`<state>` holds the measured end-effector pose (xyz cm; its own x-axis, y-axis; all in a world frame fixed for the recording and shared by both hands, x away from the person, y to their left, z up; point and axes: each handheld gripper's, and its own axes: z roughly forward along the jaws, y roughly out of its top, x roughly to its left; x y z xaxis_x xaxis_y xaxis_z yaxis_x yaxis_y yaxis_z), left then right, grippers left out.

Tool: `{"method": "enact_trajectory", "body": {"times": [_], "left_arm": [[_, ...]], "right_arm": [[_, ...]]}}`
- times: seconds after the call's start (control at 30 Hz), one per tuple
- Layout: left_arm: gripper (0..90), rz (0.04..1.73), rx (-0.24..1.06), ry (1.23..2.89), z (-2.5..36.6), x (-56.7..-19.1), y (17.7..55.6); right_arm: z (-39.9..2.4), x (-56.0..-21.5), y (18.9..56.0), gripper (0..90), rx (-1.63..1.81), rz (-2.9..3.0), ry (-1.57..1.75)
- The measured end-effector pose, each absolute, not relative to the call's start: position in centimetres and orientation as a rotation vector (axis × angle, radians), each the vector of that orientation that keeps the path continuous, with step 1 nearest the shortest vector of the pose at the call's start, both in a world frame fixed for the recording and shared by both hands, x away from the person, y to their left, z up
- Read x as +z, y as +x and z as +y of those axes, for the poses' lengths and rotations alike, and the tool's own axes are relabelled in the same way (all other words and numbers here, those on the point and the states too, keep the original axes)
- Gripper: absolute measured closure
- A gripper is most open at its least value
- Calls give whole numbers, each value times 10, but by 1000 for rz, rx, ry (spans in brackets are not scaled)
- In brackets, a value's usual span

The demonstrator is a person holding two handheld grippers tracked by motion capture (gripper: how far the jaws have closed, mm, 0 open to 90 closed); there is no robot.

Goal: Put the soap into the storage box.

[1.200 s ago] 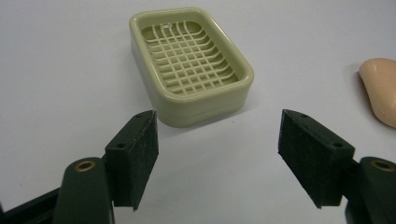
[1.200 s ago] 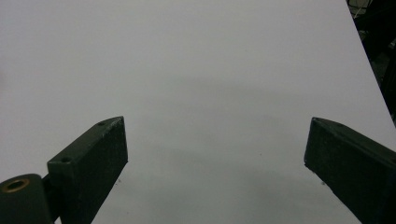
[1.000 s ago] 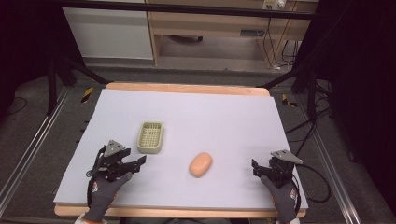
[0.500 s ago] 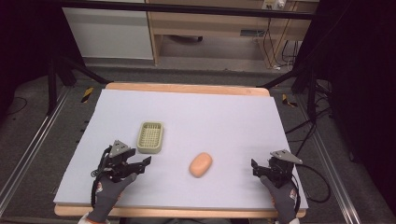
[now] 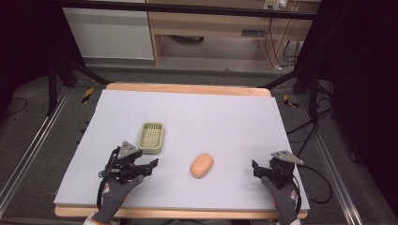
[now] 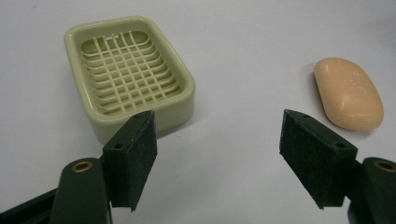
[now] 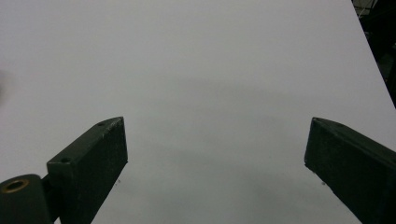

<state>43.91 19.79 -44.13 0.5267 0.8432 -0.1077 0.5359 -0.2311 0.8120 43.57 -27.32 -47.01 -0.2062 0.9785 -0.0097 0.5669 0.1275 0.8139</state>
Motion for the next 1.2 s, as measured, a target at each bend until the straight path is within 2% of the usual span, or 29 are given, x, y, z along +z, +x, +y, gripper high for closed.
{"method": "enact_trajectory", "body": {"times": [0.47,1.2], "left_arm": [[264,1101,448,1924,189,-434,443],[258,1037,419,1937,153,-419,454]], "right_arm": [[-270,-470,436,63,939,1843,1495],[-271,-470,437,63,943,1843,1501]]}}
